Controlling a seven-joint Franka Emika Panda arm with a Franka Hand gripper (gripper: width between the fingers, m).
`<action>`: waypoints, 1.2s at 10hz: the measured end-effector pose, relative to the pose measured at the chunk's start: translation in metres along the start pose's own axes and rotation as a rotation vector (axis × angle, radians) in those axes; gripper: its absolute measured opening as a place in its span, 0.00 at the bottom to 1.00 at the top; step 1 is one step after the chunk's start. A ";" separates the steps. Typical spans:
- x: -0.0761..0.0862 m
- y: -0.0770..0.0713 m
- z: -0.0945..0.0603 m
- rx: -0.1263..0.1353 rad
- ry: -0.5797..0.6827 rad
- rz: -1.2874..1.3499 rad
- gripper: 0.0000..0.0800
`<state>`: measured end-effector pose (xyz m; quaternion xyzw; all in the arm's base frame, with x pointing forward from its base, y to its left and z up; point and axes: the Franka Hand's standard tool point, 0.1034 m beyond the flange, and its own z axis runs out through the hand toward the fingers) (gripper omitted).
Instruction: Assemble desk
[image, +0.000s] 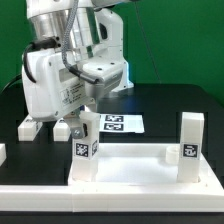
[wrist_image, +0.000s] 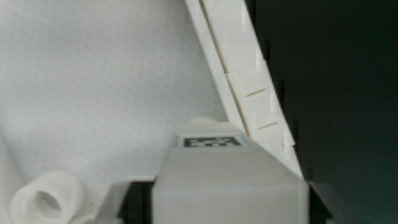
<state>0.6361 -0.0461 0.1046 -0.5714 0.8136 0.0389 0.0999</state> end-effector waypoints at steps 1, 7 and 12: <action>-0.001 0.000 0.000 0.000 0.000 -0.042 0.51; -0.003 0.000 -0.001 -0.006 0.001 -0.695 0.81; 0.000 -0.001 -0.003 -0.064 0.047 -1.264 0.81</action>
Offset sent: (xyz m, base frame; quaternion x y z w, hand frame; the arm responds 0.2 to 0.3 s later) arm 0.0004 0.0143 0.0003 -0.0213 -0.0060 -0.3884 0.9212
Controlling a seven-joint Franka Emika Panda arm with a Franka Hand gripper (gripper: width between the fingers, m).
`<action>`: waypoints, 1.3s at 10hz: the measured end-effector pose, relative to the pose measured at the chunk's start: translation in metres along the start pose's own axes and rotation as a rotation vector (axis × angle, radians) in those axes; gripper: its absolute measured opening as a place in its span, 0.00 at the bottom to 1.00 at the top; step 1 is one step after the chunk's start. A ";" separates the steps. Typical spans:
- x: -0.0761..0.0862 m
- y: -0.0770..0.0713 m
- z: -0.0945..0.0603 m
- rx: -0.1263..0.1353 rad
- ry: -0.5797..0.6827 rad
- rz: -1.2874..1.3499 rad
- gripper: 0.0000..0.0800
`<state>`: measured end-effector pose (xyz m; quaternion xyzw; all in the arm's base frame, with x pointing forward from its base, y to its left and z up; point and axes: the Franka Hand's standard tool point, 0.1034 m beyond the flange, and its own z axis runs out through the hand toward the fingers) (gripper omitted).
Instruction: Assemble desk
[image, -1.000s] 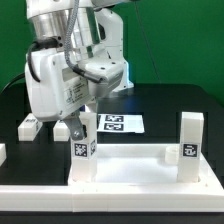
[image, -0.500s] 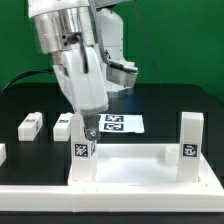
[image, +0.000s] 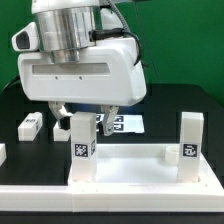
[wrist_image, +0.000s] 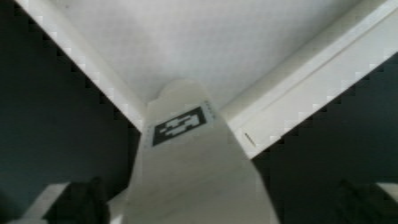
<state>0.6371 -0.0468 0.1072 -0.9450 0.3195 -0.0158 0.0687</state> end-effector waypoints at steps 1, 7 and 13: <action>0.000 0.000 0.000 0.002 -0.001 0.058 0.66; 0.000 0.005 0.001 -0.005 -0.007 0.482 0.37; 0.001 0.005 0.001 0.065 -0.056 1.239 0.37</action>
Offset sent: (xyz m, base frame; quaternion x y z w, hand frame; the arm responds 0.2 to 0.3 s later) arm 0.0000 0.0000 0.0000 0.0000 0.0000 0.1938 0.9810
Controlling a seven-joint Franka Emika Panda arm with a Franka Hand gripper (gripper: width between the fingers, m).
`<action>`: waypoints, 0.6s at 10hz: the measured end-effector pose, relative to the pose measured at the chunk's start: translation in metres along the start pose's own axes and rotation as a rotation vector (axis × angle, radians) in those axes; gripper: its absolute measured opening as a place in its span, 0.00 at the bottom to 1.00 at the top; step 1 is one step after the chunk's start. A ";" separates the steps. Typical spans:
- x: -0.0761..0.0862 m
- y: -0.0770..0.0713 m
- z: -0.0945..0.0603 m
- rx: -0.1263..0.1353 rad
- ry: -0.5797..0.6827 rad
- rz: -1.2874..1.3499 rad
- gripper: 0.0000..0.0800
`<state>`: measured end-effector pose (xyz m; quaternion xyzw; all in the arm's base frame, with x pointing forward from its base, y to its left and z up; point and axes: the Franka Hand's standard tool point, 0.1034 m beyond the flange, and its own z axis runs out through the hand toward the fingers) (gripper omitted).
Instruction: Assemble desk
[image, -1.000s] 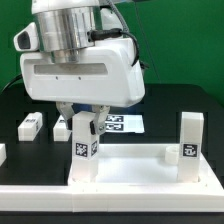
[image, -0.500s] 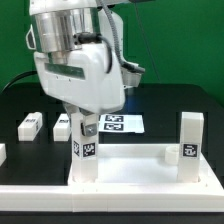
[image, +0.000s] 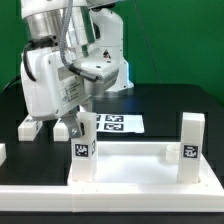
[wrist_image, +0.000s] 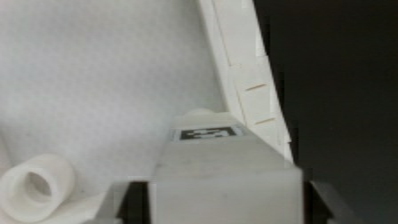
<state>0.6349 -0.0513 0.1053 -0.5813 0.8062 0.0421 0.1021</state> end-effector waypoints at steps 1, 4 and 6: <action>0.000 0.000 0.000 0.000 0.001 0.034 0.37; 0.001 0.001 0.001 -0.002 0.004 0.035 0.47; 0.001 0.001 0.001 -0.003 0.004 0.034 0.69</action>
Offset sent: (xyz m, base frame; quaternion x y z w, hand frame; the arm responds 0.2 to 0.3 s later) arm 0.0000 0.0000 0.0000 0.0000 0.0000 0.0000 1.0000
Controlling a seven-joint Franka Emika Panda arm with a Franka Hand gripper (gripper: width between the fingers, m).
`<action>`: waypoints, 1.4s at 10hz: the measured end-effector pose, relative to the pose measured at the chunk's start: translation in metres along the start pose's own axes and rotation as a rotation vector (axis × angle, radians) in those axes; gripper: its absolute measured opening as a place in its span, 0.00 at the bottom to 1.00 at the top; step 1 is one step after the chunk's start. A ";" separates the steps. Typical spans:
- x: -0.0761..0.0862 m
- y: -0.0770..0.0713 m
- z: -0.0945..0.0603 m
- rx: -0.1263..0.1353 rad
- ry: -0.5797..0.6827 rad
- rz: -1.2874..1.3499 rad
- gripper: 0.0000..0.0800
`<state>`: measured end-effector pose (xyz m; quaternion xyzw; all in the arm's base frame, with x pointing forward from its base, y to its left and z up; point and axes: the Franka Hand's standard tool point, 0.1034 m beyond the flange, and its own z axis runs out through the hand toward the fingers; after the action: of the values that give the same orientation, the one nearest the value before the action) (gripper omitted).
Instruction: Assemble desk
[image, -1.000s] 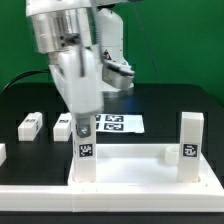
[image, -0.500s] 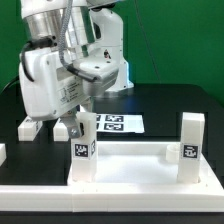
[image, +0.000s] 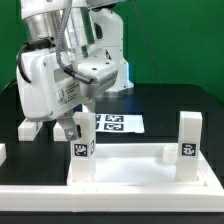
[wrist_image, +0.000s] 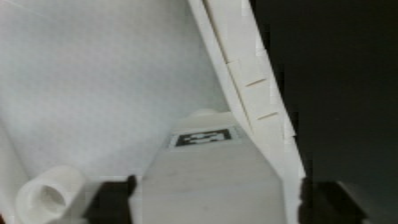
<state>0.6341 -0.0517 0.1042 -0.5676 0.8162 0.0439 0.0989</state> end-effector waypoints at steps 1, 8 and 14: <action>-0.002 0.000 -0.001 0.001 -0.001 -0.004 0.79; -0.039 0.001 -0.033 0.037 -0.036 -0.055 0.81; -0.048 0.042 -0.023 -0.019 -0.034 -0.099 0.81</action>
Offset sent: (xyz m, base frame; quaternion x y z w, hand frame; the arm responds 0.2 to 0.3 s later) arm -0.0108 0.0203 0.0412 -0.0021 -0.0081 -0.0183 0.9998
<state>0.6088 0.0029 0.1355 -0.6075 0.7847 0.0561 0.1095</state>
